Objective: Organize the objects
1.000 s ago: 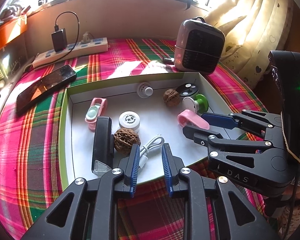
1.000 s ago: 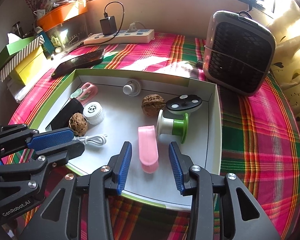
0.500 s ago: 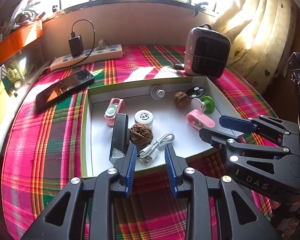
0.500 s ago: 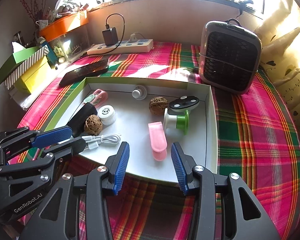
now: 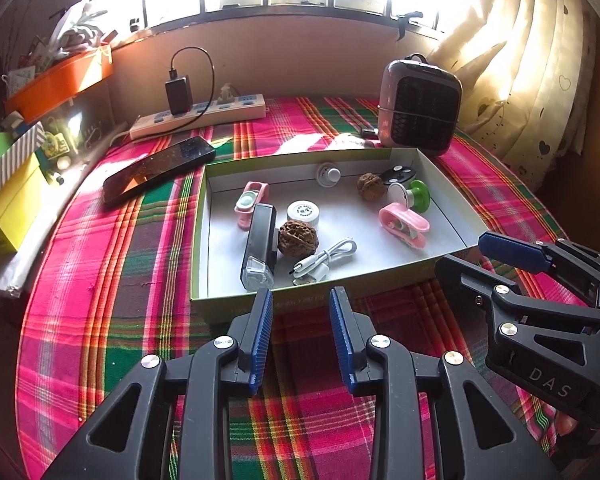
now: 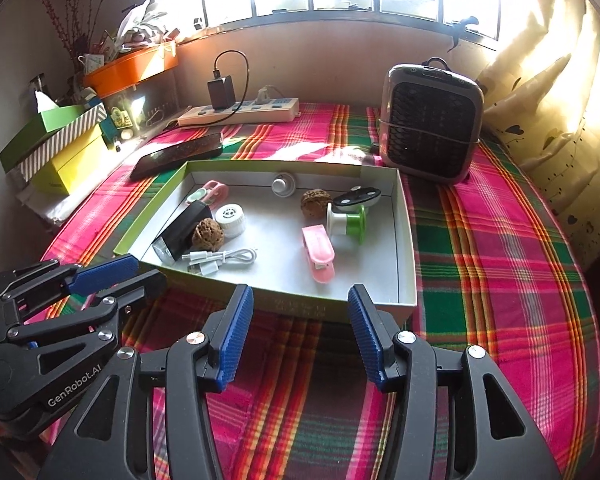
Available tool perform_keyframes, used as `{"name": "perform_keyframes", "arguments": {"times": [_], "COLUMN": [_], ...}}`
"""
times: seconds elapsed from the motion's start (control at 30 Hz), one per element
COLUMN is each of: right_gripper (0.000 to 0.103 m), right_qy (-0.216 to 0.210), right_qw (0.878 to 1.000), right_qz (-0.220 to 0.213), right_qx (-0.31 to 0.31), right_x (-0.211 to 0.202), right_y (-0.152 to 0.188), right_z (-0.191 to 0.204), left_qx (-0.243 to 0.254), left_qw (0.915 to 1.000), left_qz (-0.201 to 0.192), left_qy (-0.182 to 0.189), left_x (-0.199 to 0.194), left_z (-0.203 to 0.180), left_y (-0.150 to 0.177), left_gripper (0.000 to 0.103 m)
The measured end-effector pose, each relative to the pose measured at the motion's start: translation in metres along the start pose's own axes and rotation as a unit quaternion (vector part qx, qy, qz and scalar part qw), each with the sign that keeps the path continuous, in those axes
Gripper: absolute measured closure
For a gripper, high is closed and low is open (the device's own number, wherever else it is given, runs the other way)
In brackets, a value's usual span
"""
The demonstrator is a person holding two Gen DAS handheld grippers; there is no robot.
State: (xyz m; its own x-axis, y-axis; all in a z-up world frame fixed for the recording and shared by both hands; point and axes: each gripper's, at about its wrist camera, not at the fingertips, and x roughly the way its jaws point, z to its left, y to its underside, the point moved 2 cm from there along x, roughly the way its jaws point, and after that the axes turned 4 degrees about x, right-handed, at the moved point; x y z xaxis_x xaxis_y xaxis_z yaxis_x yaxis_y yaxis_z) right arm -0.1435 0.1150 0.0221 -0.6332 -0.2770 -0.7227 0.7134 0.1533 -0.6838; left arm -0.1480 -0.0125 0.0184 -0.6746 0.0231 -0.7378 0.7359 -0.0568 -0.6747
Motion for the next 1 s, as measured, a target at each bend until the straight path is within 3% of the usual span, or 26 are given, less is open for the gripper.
{"name": "perform_keyframes", "arguments": {"times": [0.3, 0.43, 0.57, 1.0], "right_gripper": [0.052, 0.052, 0.044, 0.043], "right_qy": [0.008, 0.015, 0.025, 0.045], "right_qw": [1.000, 0.999, 0.999, 0.998], "right_qz": [0.025, 0.031, 0.037, 0.039], "right_qx": [0.002, 0.005, 0.011, 0.014], "right_x": [-0.001, -0.002, -0.003, -0.012], "right_y": [0.032, 0.043, 0.051, 0.068], "right_z": [0.005, 0.006, 0.003, 0.002], "left_qx": [-0.010, -0.013, -0.019, -0.023], "left_qw": [0.9993, 0.9991, 0.9987, 0.9988], "left_qz": [0.033, 0.034, 0.035, 0.026], "left_qy": [-0.012, -0.023, -0.031, -0.035], "left_x": [0.002, -0.001, -0.002, -0.011], "left_z": [0.003, 0.004, 0.005, 0.002], "left_y": [0.031, 0.040, 0.048, 0.064], "left_gripper": [0.075, 0.075, 0.075, 0.072]}}
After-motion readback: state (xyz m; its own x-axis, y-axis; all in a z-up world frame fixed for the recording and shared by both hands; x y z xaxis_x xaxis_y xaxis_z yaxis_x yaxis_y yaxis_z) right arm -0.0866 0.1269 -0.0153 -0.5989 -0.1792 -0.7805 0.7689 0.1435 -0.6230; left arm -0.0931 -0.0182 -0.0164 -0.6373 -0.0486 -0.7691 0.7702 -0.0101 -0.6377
